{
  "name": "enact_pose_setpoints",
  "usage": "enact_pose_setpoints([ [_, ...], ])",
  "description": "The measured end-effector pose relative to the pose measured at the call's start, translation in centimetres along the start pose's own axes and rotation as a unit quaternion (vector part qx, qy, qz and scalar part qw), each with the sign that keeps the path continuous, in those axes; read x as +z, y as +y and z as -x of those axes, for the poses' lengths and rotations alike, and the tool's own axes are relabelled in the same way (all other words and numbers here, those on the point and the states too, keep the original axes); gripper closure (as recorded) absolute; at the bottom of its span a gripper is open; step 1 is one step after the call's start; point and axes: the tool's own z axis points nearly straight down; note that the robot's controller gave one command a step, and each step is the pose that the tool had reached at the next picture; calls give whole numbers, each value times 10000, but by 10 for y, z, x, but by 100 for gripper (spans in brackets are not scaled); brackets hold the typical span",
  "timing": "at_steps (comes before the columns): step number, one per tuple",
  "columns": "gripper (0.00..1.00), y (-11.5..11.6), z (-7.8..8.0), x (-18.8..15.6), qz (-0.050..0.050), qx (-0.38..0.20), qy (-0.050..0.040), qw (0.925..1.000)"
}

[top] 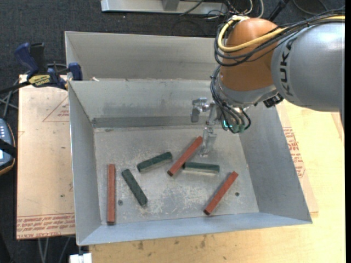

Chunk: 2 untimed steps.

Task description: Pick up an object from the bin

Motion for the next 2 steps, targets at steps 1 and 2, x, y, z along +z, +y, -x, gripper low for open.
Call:
enact_pose_setpoints([
  [1, 0, 0, 2, -5, 1, 3, -39, 10000],
  [2, 0, -5, -4, 33, -3, -662, -54, 9978],
])
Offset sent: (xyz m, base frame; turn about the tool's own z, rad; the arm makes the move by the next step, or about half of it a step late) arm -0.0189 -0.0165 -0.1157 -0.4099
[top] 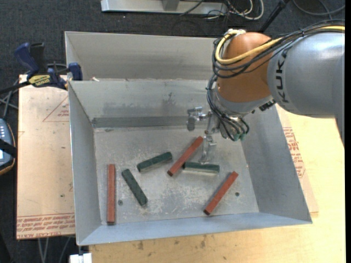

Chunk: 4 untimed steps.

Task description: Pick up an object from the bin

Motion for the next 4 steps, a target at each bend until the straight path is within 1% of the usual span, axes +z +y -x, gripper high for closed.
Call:
enact_pose_setpoints([
  [1, 0, -6, -9, 24, 9, -754, 36, 9971],
  [2, 0, -14, -12, 25, 4, -1360, 14, 9907],
  [3, 0, 39, -18, 83, 9, -1385, 14, 9904],
  [4, 100, -10, 18, 81, 0, -2871, -6, 9579],
])
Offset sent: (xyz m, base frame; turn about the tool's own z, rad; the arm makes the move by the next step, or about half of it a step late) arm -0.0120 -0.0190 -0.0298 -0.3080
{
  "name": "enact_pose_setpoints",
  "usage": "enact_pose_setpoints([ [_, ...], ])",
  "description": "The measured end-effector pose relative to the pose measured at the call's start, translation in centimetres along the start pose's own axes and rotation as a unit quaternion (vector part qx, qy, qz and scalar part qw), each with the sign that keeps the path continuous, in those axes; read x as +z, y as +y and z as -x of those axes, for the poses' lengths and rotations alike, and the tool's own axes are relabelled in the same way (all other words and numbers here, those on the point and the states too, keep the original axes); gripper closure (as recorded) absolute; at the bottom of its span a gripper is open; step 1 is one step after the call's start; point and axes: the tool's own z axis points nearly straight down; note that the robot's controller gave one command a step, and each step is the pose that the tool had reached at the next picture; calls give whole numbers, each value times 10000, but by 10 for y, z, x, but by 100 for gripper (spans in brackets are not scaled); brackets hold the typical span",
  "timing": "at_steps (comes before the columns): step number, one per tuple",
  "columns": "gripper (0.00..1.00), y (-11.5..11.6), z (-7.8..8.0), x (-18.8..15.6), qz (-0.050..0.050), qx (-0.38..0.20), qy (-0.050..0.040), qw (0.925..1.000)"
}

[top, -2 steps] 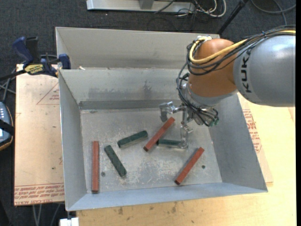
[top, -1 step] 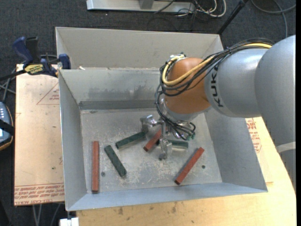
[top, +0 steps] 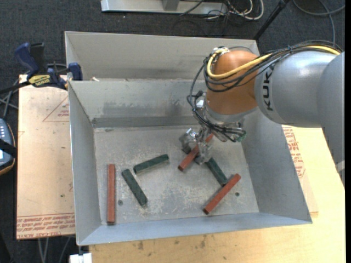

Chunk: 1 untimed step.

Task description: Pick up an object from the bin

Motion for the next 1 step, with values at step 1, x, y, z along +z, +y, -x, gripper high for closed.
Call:
enact_pose_setpoints([
  [1, 100, 0, 0, 0, 1, 1, 0, 10000],
])
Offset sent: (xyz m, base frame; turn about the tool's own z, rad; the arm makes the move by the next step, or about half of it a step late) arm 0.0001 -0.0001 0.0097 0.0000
